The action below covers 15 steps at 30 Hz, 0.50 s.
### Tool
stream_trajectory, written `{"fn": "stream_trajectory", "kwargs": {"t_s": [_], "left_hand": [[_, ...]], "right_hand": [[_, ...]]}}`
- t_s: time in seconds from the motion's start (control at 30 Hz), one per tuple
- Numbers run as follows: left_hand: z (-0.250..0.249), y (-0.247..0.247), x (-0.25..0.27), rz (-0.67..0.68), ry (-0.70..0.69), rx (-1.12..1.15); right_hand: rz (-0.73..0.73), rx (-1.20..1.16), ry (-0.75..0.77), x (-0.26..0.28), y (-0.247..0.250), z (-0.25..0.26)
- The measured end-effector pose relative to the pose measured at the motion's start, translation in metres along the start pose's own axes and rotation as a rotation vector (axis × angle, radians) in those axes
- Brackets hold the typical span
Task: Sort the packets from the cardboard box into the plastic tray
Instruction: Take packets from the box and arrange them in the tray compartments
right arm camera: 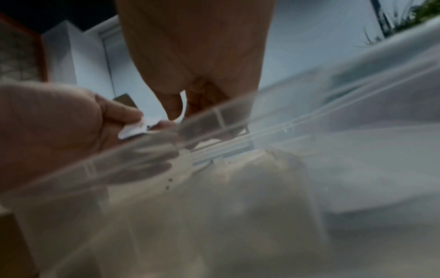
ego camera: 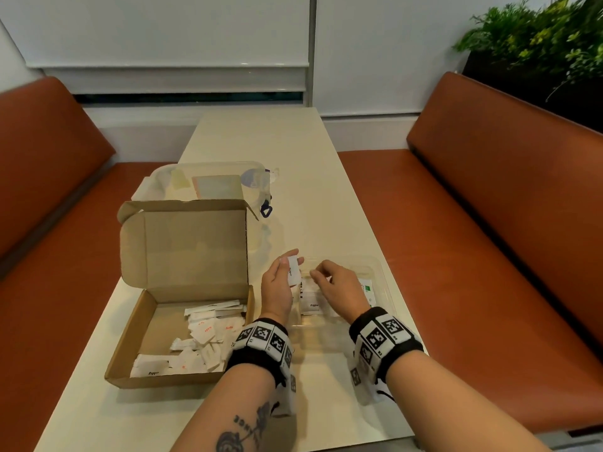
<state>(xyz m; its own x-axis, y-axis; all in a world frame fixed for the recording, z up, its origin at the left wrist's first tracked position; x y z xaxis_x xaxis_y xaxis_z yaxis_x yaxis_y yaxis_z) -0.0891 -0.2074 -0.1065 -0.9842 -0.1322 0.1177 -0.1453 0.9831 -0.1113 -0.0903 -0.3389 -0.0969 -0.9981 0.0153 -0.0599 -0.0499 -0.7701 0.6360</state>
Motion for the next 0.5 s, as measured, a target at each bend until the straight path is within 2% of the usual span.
{"fn": "stream_trajectory", "kwargs": {"t_s": [0.1,0.2,0.3,0.43,0.5], "left_hand": [[0.006,-0.004,0.001,0.032,0.037,0.076],[0.007,-0.009,0.003,0.084,0.041,0.035],[0.006,-0.008,0.002,0.097,0.046,-0.067],[-0.009,0.005,0.005,0.026,-0.166,-0.447],[-0.012,0.008,0.008,0.004,-0.202,-0.497]], "right_hand": [[0.011,-0.231,-0.064,-0.002,0.003,0.007],[0.028,-0.317,-0.093,-0.004,0.005,0.009],[0.016,-0.253,-0.076,-0.007,0.012,0.011],[0.107,-0.07,0.011,-0.011,0.014,0.019],[0.122,-0.029,0.015,-0.012,0.013,0.018]]}}
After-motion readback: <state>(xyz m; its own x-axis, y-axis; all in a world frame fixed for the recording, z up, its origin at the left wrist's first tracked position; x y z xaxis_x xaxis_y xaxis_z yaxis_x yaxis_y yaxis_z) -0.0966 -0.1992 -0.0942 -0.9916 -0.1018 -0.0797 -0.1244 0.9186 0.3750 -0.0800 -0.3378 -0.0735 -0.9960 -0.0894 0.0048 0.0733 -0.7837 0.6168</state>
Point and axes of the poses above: each hand's wrist, its own x-axis away from the middle knuckle, its own y-axis out of the back of the hand, z = x × y, the point moved 7 cm from there along -x, towards the middle knuckle, and after that the axes turned 1 degree about -x, right-handed, at the moved point
